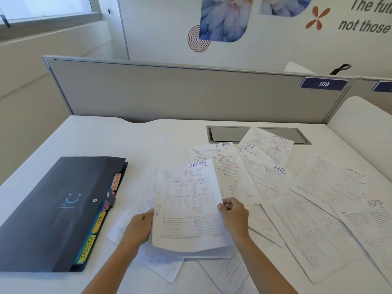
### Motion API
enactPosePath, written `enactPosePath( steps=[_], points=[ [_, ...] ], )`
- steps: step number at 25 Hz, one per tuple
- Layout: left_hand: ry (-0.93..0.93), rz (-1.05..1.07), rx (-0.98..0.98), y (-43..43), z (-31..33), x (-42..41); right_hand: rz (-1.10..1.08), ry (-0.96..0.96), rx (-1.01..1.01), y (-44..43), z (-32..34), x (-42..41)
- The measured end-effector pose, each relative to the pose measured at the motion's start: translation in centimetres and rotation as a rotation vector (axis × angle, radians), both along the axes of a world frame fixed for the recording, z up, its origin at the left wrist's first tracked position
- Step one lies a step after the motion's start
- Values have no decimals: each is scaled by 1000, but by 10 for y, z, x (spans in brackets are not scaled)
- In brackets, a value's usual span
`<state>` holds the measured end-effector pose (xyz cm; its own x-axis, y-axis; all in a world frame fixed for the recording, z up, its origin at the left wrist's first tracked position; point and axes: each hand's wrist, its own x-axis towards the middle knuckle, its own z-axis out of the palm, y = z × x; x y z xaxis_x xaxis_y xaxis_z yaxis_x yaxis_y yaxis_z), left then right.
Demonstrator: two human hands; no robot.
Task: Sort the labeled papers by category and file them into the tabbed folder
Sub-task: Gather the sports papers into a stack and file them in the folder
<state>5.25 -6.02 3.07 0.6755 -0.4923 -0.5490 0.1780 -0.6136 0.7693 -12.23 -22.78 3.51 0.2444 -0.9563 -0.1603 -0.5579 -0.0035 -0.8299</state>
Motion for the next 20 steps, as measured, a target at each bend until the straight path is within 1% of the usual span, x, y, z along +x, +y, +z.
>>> enactPosePath(
  steps=[2, 3, 6, 8, 10, 11, 12, 14, 16, 20],
  points=[
    [-6, -11, 11, -1, 0, -1, 35, 53, -8, 4, -5, 3],
    [-23, -18, 15, -2, 1, -2, 35, 71, -43, 4, -6, 5],
    [-80, -72, 34, -2, 7, -6, -23, 154, -240, -12, -2, 5],
    [-115, -72, 33, -2, 8, -6, -96, 285, -293, -38, 2, 2],
    [-115, -42, 8, 0, 8, -5, -137, 508, -232, -66, 4, -4],
    [-87, -22, -11, 2, 8, -4, -122, 605, -182, -78, 5, -7],
    [-58, -5, -23, 4, 7, -2, -92, 662, -141, -87, 4, -9],
    [-26, 15, -23, 7, 6, 2, -41, 686, -108, -99, 0, -10],
    [-20, 36, -21, 9, 6, 5, -40, 671, -78, -107, -3, -10],
    [-37, 67, -18, 12, 6, 4, -135, 617, 47, -109, 1, -10]
  ],
)
